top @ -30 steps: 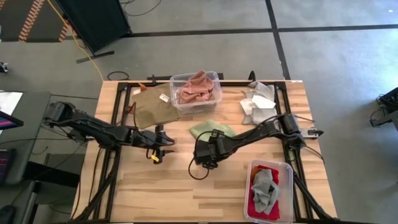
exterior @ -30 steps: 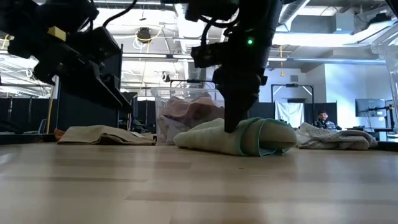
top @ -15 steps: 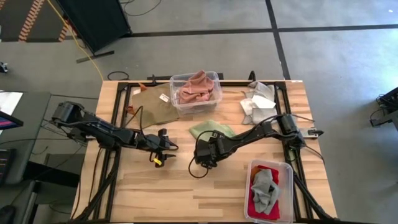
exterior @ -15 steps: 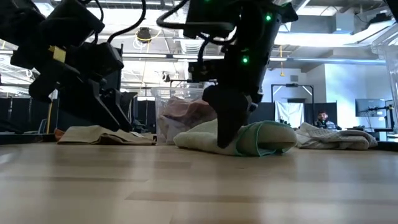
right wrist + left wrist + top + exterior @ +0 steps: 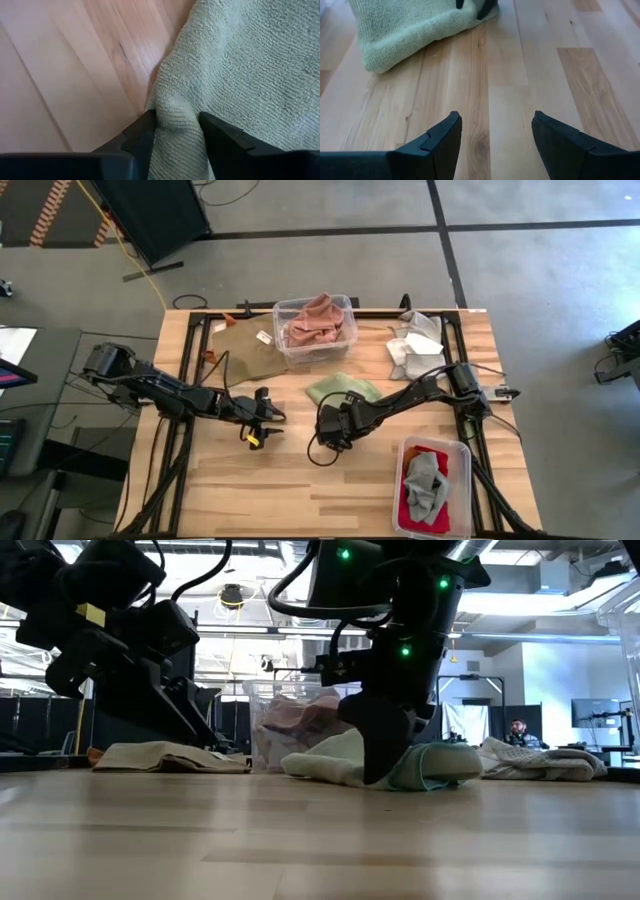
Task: Sort towels by color in basket
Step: Put the green towel into the top transparent bin
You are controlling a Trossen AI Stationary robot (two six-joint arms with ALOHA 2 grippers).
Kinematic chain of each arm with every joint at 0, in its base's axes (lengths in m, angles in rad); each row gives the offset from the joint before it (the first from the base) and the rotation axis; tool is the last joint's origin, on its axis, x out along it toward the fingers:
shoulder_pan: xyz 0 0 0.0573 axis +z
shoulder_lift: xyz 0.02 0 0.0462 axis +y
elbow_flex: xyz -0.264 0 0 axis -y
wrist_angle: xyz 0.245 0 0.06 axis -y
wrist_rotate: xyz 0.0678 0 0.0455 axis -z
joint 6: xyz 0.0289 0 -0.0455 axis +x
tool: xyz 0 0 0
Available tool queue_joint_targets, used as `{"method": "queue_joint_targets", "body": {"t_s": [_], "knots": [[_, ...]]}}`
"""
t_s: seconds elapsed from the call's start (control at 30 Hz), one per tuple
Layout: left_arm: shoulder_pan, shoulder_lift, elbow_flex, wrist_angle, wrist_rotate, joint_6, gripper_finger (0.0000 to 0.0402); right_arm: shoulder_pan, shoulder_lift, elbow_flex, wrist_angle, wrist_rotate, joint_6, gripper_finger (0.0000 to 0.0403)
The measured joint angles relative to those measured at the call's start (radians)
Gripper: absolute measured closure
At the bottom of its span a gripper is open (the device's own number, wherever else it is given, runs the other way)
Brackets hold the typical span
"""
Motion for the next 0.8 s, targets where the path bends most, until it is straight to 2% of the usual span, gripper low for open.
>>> {"method": "queue_joint_targets", "body": {"t_s": [0.3,0.8], "knots": [[0.000,0.000,0.000,0.000,-0.001,0.000,0.0171,0.000,0.000,-0.002,-0.002,0.003,-0.010,0.0278],[0.000,0.000,0.000,0.000,-0.003,0.000,0.0171,0.000,0.002,-0.002,-0.001,0.003,-0.010,0.0284]]}}
